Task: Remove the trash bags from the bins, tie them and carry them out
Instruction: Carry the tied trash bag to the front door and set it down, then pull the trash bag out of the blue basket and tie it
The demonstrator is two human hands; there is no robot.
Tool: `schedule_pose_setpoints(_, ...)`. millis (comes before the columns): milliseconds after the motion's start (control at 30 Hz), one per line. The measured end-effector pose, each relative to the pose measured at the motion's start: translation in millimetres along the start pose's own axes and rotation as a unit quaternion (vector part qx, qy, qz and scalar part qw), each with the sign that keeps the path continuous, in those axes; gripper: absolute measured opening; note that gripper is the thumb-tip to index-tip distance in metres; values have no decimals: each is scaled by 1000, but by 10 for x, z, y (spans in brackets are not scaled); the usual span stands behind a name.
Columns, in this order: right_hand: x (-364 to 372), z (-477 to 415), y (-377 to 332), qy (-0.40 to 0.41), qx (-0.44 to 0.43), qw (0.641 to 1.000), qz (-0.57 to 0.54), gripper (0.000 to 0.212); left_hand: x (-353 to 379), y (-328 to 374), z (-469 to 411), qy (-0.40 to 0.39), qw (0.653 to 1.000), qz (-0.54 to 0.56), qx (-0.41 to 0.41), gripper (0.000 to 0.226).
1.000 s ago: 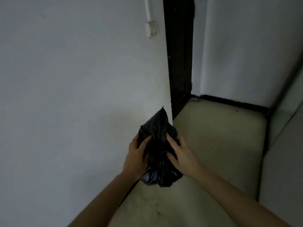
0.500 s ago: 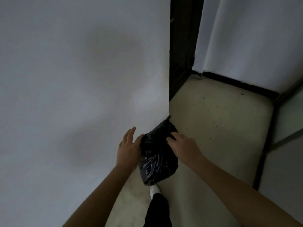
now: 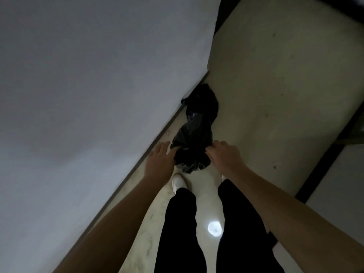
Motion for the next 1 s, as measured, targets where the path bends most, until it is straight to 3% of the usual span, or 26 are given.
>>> schedule_pose_setpoints(267,1810,-939,-103,-128,-28,991,5,8,1499,-657,-793,-71,993,3,-96,40)
schedule_pose_setpoints(533,2496,-1331,-15,-109,1,991,-80,24,2021,-1078,-1103,-10,988,41,-151,36)
schedule_pose_setpoints(733,1797,-1277,172,-54,-1,996,-72,33,1465,-967,-956,22,989,-16,-146,41)
schedule_pose_setpoints(1000,-791,-1116,-8,95,-88,991,-36,45,-978,-333,-400,136,974,-77,-163,49)
Point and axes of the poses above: each hand's wrist, its own z-axis away from the middle knuckle, its own x-axis out of the palm, y = z × x, the point moved 8 cm from there along -z, towards the middle knuckle, and after that the axes turned 4 degrees about x, right-handed, at the moved point
